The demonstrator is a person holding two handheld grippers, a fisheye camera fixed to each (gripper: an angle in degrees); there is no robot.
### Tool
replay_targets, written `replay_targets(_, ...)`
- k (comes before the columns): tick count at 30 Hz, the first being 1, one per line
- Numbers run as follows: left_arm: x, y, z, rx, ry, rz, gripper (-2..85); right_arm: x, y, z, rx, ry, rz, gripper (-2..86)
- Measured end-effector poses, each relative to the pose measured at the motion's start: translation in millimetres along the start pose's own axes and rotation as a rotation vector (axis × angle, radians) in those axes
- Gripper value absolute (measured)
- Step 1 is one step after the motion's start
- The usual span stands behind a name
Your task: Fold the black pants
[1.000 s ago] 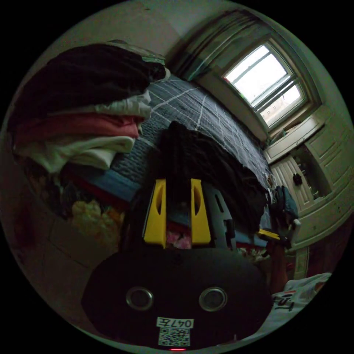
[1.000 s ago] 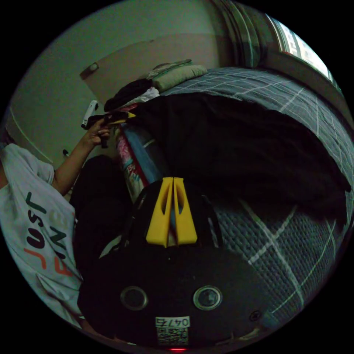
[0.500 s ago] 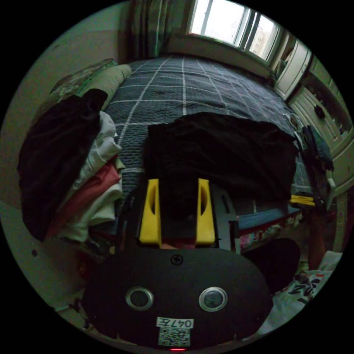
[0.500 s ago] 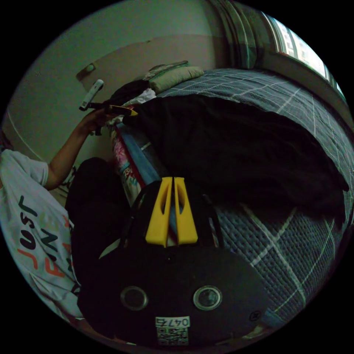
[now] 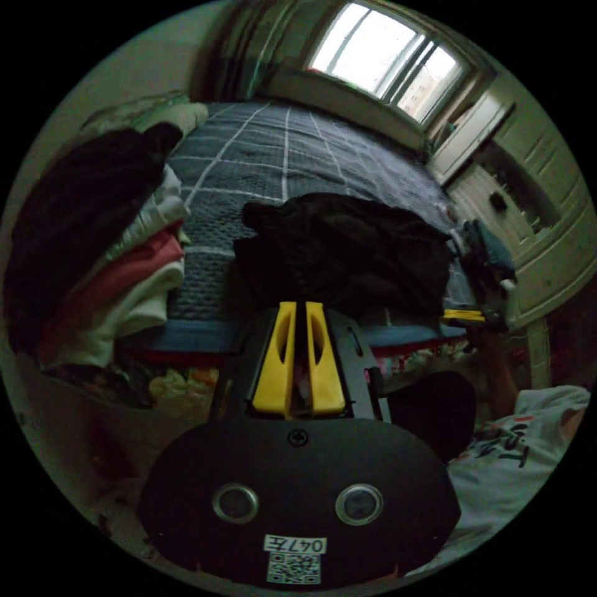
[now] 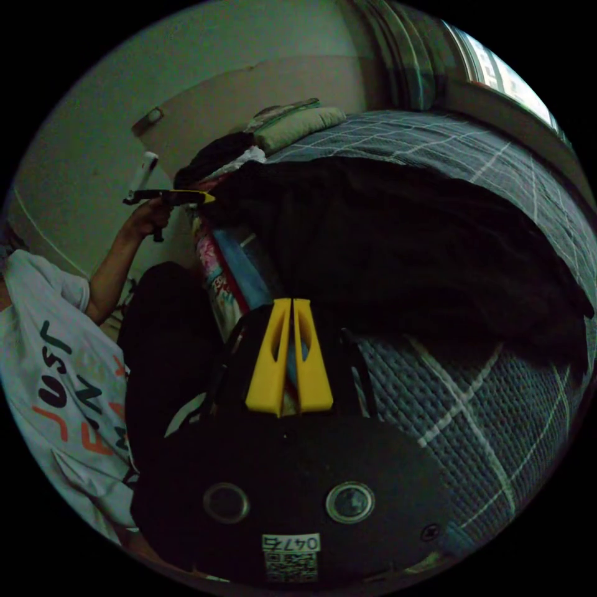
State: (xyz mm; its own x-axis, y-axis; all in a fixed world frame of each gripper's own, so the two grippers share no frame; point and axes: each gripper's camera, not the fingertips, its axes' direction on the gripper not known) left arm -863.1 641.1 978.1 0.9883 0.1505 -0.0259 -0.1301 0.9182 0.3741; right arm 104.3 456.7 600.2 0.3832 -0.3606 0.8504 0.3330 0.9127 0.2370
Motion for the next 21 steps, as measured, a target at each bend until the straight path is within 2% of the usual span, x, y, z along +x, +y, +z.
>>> replay_targets(2, -14.4, 13.5, -12.6, 0.058, 0.176, -0.032, 1.7, -11.2, -7.0, 2.8, -0.014, 0.008, -0.012, 0.1)
replay_targets(5, -23.2, 22.3, -17.9, 0.066, 0.116, -0.030, 2.5, -30.2, -19.5, 9.8, -0.083, 0.043, -0.038, 2.2)
replay_targets(6, -24.4, 23.3, -17.7, 0.055, 0.101, -0.031, 2.5, -37.9, -25.0, 12.1, -0.112, 0.104, -0.035, 5.7)
replay_targets(8, -25.3, 29.0, -24.2, 0.088, 0.110, -0.006, 2.3, -53.0, -34.2, 5.2, -0.070, 0.178, -0.018, 8.2)
replay_targets(9, -25.8, 30.2, -25.8, 0.096, 0.113, -0.001, 2.2, -69.1, -42.3, -5.8, 0.027, 0.183, -0.033, 8.5)
replay_targets(11, -31.2, 32.3, -27.6, 0.094, 0.138, 0.006, 1.5, -105.6, -63.3, -15.8, 0.191, 0.165, -0.138, 7.9)
replay_targets(13, -37.3, 33.1, -29.6, 0.098, 0.197, 0.018, 1.1, -168.2, -111.4, 4.8, 0.244, 0.100, -0.409, 7.6)
replay_targets(19, -49.7, 36.9, -44.8, 0.099, 0.273, 0.083, 0.4, -265.7, -222.8, 133.9, 0.001, 0.010, -0.912, 8.8)
replay_targets(21, -49.8, 38.0, -50.0, 0.105, 0.272, 0.105, 0.4, -278.1, -238.9, 164.9, -0.059, 0.004, -0.988, 7.9)
